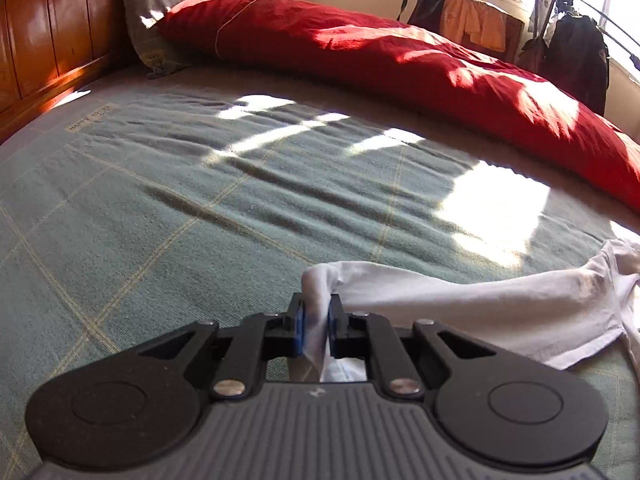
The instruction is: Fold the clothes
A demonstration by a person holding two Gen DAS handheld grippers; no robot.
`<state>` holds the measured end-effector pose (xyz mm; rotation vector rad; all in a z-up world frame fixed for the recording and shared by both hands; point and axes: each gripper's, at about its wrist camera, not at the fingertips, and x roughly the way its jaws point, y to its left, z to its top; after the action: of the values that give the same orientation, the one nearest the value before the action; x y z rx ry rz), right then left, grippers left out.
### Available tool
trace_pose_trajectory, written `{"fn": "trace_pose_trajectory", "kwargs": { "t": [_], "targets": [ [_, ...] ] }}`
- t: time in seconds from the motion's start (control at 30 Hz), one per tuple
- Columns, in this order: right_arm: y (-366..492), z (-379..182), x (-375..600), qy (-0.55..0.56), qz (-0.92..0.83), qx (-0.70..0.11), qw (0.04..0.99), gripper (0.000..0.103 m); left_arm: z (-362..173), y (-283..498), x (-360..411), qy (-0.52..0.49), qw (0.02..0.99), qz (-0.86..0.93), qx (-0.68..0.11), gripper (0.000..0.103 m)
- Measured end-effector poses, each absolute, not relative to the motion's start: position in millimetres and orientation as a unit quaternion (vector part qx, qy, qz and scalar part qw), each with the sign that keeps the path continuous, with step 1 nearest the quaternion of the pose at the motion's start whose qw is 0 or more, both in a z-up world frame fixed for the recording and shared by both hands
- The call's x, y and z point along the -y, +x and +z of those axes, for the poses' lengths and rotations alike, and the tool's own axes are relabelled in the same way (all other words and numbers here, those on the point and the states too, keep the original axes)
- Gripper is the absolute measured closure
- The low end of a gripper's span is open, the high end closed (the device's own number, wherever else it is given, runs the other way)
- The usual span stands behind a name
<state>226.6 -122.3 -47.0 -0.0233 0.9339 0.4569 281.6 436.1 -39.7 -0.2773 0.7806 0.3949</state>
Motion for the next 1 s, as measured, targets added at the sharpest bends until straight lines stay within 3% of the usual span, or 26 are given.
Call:
{"fn": "trace_pose_trajectory", "kwargs": {
  "t": [0.17, 0.23, 0.5, 0.77, 1.0],
  "targets": [
    [227.6, -48.9, 123.3, -0.015, 0.213, -0.449, 0.867, 0.016, -42.9, 297.0, -442.8, -0.132, 0.893, 0.206, -0.377, 0.092],
    [228.2, -48.1, 123.9, -0.014, 0.212, -0.450, 0.867, 0.016, -46.1, 302.1, -447.0, -0.137, 0.890, 0.213, -0.378, 0.078],
    [227.1, -47.5, 120.5, -0.017, 0.209, -0.452, 0.867, 0.016, -48.1, 293.3, -453.0, -0.123, 0.892, 0.235, -0.367, 0.050],
    [215.9, -37.3, 122.3, -0.017, 0.216, -0.438, 0.872, 0.016, -31.3, 278.5, -455.9, -0.118, 0.886, 0.265, -0.362, 0.045],
    [199.8, -33.9, 136.6, -0.004, 0.219, -0.428, 0.877, 0.016, -31.0, 271.9, -391.1, -0.080, 0.896, 0.186, -0.395, 0.033]
  ]
}}
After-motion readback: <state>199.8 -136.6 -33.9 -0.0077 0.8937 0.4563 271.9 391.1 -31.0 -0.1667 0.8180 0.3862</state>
